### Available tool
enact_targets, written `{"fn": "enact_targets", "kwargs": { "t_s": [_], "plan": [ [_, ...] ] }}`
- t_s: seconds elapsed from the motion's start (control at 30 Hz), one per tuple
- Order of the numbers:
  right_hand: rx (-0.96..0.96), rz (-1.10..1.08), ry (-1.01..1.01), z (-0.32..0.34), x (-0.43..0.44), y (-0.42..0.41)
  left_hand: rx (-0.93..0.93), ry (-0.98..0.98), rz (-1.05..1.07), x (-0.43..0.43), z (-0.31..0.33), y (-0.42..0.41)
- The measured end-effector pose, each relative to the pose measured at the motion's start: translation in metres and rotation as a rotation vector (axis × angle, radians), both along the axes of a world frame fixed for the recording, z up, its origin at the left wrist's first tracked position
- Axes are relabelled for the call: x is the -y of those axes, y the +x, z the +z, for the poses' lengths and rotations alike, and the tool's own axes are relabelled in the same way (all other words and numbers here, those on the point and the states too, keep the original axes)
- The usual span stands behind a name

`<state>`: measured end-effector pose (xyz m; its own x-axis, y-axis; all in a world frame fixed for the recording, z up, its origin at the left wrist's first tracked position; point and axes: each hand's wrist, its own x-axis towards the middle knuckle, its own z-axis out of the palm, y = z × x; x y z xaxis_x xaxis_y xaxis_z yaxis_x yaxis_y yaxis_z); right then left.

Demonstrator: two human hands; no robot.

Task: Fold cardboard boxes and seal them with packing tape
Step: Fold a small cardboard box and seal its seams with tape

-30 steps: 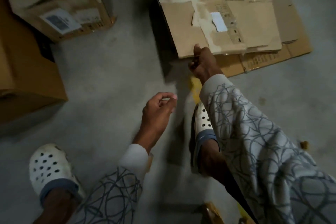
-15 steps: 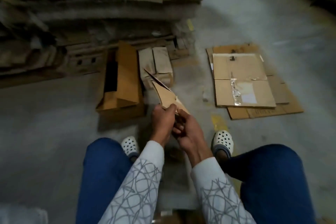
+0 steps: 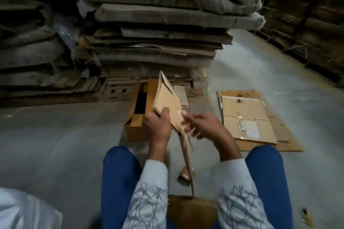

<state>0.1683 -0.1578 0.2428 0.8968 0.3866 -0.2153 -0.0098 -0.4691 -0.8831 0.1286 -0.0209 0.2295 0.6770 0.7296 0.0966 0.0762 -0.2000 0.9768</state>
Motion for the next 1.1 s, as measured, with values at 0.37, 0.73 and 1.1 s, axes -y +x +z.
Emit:
{"fn": "enact_targets", "kwargs": {
  "t_s": [0.37, 0.73, 1.1],
  "plan": [
    [0.095, -0.074, 0.042, 0.039, -0.003, -0.016, 0.415, 0.154, 0.025, 0.034, 0.027, -0.020],
    [0.136, 0.069, -0.027, 0.029, 0.011, -0.019, 0.362, -0.067, -0.122, 0.039, -0.015, -0.037],
    [0.136, 0.032, -0.045, 0.016, 0.013, -0.011, 0.358, -0.320, -0.167, 0.039, -0.006, -0.039]
  ]
}}
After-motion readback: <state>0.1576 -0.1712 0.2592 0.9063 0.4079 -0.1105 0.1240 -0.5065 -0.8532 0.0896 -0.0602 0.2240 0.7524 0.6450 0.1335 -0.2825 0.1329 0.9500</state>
